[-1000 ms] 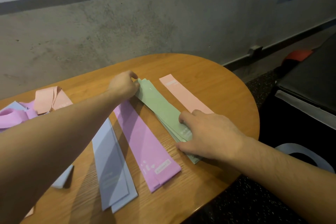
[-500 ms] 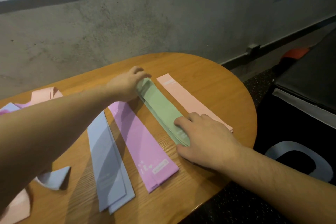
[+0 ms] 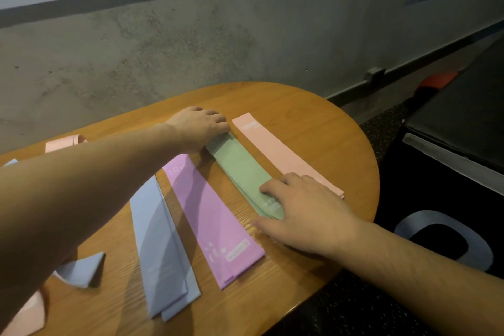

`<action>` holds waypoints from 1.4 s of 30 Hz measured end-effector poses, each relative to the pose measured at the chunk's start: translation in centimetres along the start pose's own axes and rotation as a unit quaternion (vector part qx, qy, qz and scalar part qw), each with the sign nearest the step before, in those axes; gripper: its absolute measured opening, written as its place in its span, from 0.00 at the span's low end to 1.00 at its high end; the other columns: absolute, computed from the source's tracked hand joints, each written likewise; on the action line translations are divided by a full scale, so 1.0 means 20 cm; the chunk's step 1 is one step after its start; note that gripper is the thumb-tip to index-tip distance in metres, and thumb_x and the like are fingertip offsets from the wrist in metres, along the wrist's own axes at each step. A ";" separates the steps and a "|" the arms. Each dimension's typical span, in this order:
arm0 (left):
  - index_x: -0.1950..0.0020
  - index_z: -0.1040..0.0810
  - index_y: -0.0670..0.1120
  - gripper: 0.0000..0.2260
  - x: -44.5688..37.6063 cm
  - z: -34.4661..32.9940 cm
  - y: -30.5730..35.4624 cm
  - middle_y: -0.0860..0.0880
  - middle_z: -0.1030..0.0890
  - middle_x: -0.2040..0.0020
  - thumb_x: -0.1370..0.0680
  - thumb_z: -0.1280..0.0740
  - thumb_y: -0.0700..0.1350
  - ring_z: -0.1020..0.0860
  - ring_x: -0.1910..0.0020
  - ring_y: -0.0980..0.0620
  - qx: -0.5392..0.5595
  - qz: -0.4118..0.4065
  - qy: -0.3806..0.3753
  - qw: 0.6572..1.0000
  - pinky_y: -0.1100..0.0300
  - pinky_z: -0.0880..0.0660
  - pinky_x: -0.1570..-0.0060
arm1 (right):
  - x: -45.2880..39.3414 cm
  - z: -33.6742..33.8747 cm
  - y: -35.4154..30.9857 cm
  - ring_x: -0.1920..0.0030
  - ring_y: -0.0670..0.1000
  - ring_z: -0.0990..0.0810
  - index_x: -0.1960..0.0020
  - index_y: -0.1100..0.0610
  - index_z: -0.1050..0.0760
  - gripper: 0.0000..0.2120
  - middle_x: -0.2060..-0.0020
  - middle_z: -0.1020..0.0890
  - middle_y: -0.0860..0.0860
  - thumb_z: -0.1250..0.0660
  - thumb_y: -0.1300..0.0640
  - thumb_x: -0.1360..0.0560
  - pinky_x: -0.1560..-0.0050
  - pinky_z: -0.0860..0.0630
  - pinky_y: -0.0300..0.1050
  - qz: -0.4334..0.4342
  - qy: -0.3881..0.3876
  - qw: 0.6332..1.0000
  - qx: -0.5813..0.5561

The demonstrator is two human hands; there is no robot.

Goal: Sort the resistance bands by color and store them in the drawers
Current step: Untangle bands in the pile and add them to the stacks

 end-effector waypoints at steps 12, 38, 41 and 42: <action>0.23 0.38 0.56 0.32 -0.03 0.02 0.01 0.52 0.32 0.25 0.23 0.29 0.40 0.36 0.24 0.49 -0.012 -0.015 -0.043 0.999 0.50 0.34 0.27 | 0.01 0.00 -0.01 0.38 0.53 0.27 0.27 0.39 0.40 0.26 0.36 0.29 0.50 0.37 0.39 0.22 0.44 0.23 0.49 -0.013 0.005 1.000 0.001; 0.25 0.35 0.55 0.28 -0.04 -0.04 0.03 0.49 0.35 0.27 0.22 0.30 0.42 0.28 0.33 0.45 0.154 0.057 -0.051 0.985 0.51 0.25 0.37 | 0.04 0.01 0.07 0.32 0.48 0.32 0.23 0.40 0.41 0.37 0.30 0.31 0.46 0.29 0.39 0.27 0.33 0.26 0.53 0.011 -0.029 0.999 -0.029; 0.25 0.35 0.57 0.30 -0.03 -0.05 0.01 0.49 0.41 0.24 0.23 0.29 0.40 0.30 0.31 0.44 0.179 0.067 -0.055 0.980 0.52 0.24 0.37 | 0.05 0.03 0.10 0.29 0.47 0.34 0.22 0.39 0.43 0.42 0.27 0.34 0.44 0.27 0.37 0.30 0.30 0.29 0.53 0.034 -0.062 0.997 -0.029; 0.25 0.34 0.58 0.30 -0.03 -0.06 0.01 0.50 0.42 0.23 0.23 0.29 0.39 0.30 0.31 0.43 0.181 0.073 -0.055 0.979 0.52 0.24 0.38 | 0.06 0.05 0.11 0.28 0.47 0.36 0.21 0.39 0.43 0.44 0.26 0.36 0.43 0.25 0.36 0.31 0.29 0.31 0.53 0.044 -0.085 0.995 -0.027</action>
Point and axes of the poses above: each hand's wrist, its own x-axis away from the middle knuckle, its own z-axis out of the back of the hand, y = z × x, the point moved 2 cm from there along -x, towards the middle knuckle
